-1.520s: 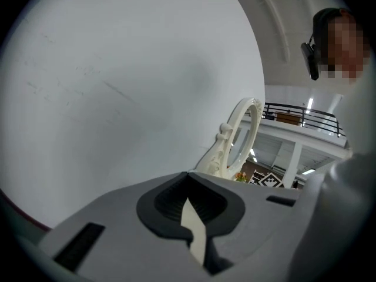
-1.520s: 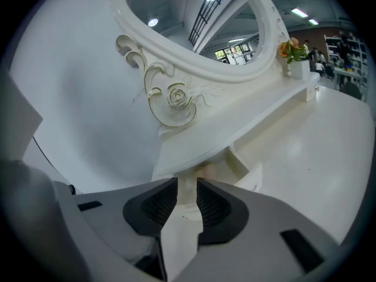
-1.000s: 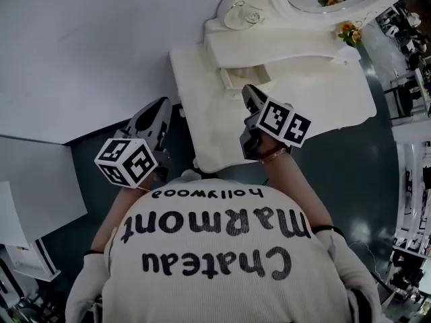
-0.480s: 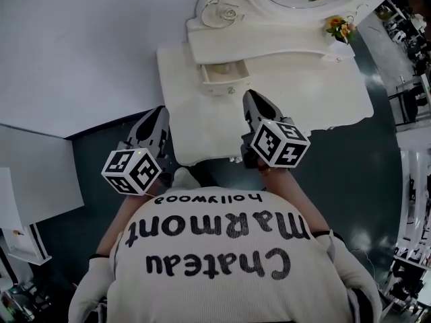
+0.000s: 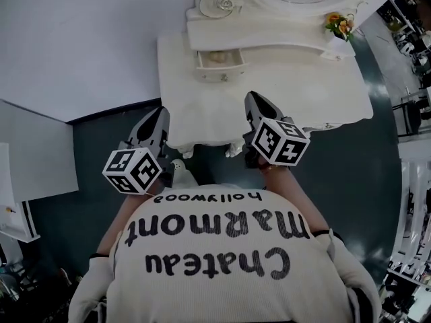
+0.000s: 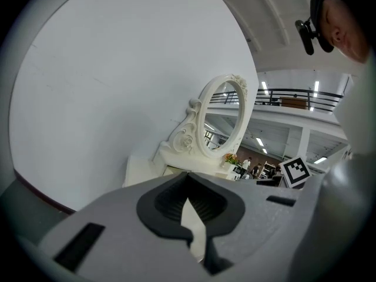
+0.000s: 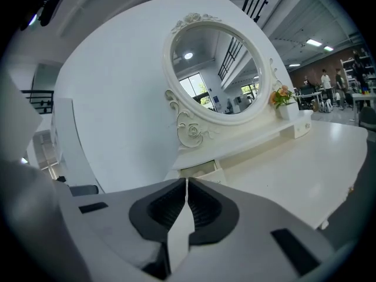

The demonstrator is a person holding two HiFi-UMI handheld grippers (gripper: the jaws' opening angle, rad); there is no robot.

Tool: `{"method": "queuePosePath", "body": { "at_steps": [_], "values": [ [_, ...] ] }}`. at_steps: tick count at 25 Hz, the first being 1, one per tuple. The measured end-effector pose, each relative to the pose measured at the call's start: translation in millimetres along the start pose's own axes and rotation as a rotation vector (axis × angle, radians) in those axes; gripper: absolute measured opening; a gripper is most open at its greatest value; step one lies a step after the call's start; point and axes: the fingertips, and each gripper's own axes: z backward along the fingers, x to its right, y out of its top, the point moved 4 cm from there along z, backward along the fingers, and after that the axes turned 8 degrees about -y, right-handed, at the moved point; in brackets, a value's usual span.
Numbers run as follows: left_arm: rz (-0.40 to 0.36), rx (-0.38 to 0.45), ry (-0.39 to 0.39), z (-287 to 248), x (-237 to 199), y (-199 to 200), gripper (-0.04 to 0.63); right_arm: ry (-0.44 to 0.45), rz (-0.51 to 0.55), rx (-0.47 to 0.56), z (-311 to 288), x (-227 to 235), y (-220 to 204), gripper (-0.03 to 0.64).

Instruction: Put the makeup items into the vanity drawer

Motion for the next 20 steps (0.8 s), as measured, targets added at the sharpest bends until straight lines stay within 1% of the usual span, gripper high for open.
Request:
{"method": "queuePosePath", "body": {
  "at_steps": [8,20],
  "values": [
    [0.001,0.026,0.033,22.1,21.7,-17.5,0.008,0.027,0.004,-0.019,23.2,9.2,-16.8,0.037],
    [0.016,0.034,0.052,52.0,51.6,-48.9,0.008,0.02,0.02,-0.057,65.2,24.9,-46.9,0.037]
  ]
}}
